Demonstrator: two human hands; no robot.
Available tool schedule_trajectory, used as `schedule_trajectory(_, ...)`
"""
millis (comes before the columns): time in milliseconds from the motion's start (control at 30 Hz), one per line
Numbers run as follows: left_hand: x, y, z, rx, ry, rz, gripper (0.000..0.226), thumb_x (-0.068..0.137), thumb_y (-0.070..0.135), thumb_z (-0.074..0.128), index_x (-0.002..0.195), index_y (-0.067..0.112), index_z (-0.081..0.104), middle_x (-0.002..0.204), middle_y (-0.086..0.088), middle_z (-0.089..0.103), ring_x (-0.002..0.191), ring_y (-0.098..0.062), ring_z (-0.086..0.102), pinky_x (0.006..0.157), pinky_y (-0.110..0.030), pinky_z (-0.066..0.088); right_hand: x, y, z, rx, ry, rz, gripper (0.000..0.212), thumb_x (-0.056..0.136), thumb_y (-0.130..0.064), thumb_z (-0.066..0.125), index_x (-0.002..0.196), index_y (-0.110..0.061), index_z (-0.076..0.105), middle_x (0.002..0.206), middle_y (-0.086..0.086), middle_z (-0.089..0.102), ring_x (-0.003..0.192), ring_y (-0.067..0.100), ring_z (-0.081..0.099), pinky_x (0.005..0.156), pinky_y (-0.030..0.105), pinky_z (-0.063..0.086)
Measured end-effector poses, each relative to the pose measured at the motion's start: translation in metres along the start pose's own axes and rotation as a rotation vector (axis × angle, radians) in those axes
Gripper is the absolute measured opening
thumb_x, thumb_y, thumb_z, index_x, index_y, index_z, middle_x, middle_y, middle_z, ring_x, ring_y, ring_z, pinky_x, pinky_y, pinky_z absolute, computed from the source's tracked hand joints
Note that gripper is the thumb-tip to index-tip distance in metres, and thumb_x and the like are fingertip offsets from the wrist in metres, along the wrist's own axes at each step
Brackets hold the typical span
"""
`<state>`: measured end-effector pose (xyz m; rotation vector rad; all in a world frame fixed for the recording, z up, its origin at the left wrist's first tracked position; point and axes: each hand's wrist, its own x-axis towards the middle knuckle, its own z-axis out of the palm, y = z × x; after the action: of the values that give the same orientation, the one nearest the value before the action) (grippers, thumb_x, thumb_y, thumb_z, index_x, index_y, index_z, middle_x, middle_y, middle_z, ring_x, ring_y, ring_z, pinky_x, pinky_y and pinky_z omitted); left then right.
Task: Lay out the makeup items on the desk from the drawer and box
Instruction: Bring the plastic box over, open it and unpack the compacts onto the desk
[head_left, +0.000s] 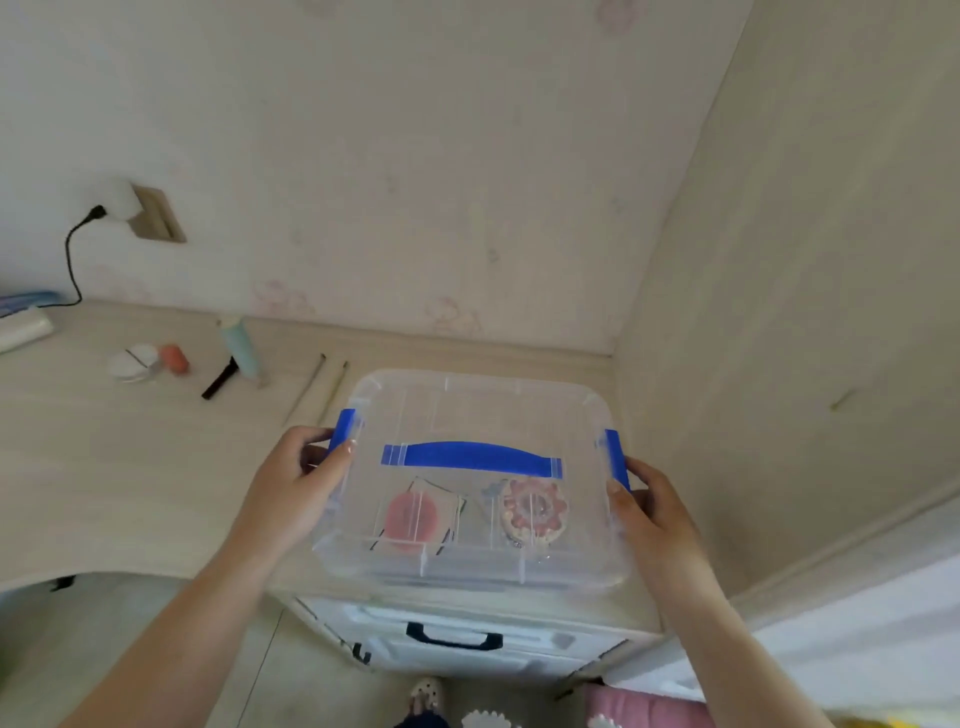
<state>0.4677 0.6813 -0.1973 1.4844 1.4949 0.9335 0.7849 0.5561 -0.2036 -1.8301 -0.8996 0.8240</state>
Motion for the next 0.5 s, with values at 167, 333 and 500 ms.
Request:
schedule_trajectory(167,0.074,0.001,0.014,0.01,-0.053,0.019,0.017,0.087,0.032,0.06,0.103,0.026,0.06,0.072,0.005,0.067,0.051,-0.002,0.06,0.049,-0.021,0.046,0.049,-0.013,0.021,-0.016,0.07,0.035,0.033,0.09,-0.033,0.053,0.123,-0.037,0.05,0.073,0.001,0.059,0.064,0.013,0.057,0.061,0.026,0.041)
schedule_trajectory(333,0.128,0.004,0.025,0.035,-0.137,-0.009,0.021,0.086,0.037,0.059,0.102,0.023,0.06,0.074,0.005,0.066,0.051,-0.008,0.06,0.046,-0.019,0.044,0.081,-0.02,0.043,-0.036,0.147,0.059,0.034,0.093,-0.029,0.052,0.126,-0.026,0.052,0.074,0.003,0.06,0.066,0.016,0.056,0.066,0.031,0.044)
schedule_trajectory(500,0.153,0.002,0.033,0.031,-0.15,-0.056,0.026,0.084,0.042,0.06,0.104,0.026,0.058,0.075,0.003,0.066,0.047,-0.008,0.061,0.046,-0.021,0.044,0.101,-0.025,0.052,-0.067,0.142,0.029,0.018,0.094,-0.029,0.049,0.102,-0.039,0.061,0.062,-0.009,0.055,0.059,0.008,0.052,0.061,0.025,0.042)
